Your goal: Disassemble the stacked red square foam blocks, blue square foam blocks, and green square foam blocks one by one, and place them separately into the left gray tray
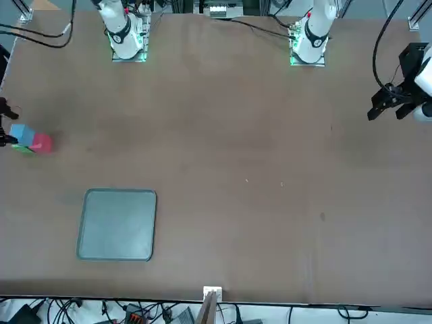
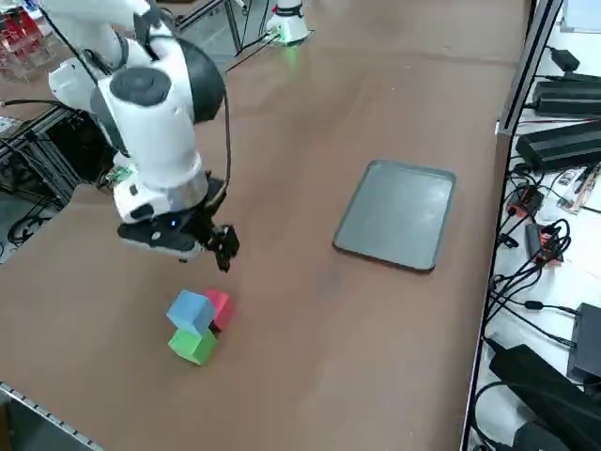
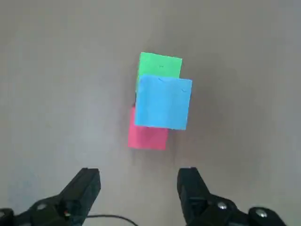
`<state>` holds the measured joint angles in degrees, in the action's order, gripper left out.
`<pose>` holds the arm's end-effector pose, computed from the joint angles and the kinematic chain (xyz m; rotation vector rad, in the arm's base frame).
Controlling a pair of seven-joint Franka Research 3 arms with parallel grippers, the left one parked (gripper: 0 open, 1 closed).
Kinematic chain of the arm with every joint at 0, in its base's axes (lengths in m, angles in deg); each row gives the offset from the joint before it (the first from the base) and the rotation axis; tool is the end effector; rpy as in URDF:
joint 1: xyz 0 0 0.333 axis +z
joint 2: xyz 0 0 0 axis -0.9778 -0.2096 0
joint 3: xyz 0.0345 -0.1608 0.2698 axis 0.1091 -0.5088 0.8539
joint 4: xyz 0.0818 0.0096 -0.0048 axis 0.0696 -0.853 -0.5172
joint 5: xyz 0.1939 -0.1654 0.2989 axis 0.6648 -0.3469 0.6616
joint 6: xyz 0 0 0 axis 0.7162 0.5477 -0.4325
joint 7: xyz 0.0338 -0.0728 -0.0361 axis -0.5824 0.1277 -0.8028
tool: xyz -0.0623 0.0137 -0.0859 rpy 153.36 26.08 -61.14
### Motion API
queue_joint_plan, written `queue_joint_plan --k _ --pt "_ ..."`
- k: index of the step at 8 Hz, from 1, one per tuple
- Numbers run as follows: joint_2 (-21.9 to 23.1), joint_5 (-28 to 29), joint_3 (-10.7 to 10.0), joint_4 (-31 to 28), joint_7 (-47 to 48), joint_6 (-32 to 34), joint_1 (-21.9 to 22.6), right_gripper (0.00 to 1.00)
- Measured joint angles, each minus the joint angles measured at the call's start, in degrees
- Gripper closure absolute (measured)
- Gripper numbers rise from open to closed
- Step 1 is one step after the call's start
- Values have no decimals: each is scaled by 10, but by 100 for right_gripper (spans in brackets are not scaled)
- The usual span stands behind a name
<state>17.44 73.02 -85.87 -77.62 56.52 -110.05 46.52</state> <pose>0.4966 -0.3333 0.3456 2.2898 -2.0121 -0.0109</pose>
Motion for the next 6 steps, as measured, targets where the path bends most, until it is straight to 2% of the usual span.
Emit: queue_joint_plan --k 2,6 --pt "-4 0 0 -34 2 -57 -16 0" --pt "-19 0 0 -37 2 -87 -45 0"
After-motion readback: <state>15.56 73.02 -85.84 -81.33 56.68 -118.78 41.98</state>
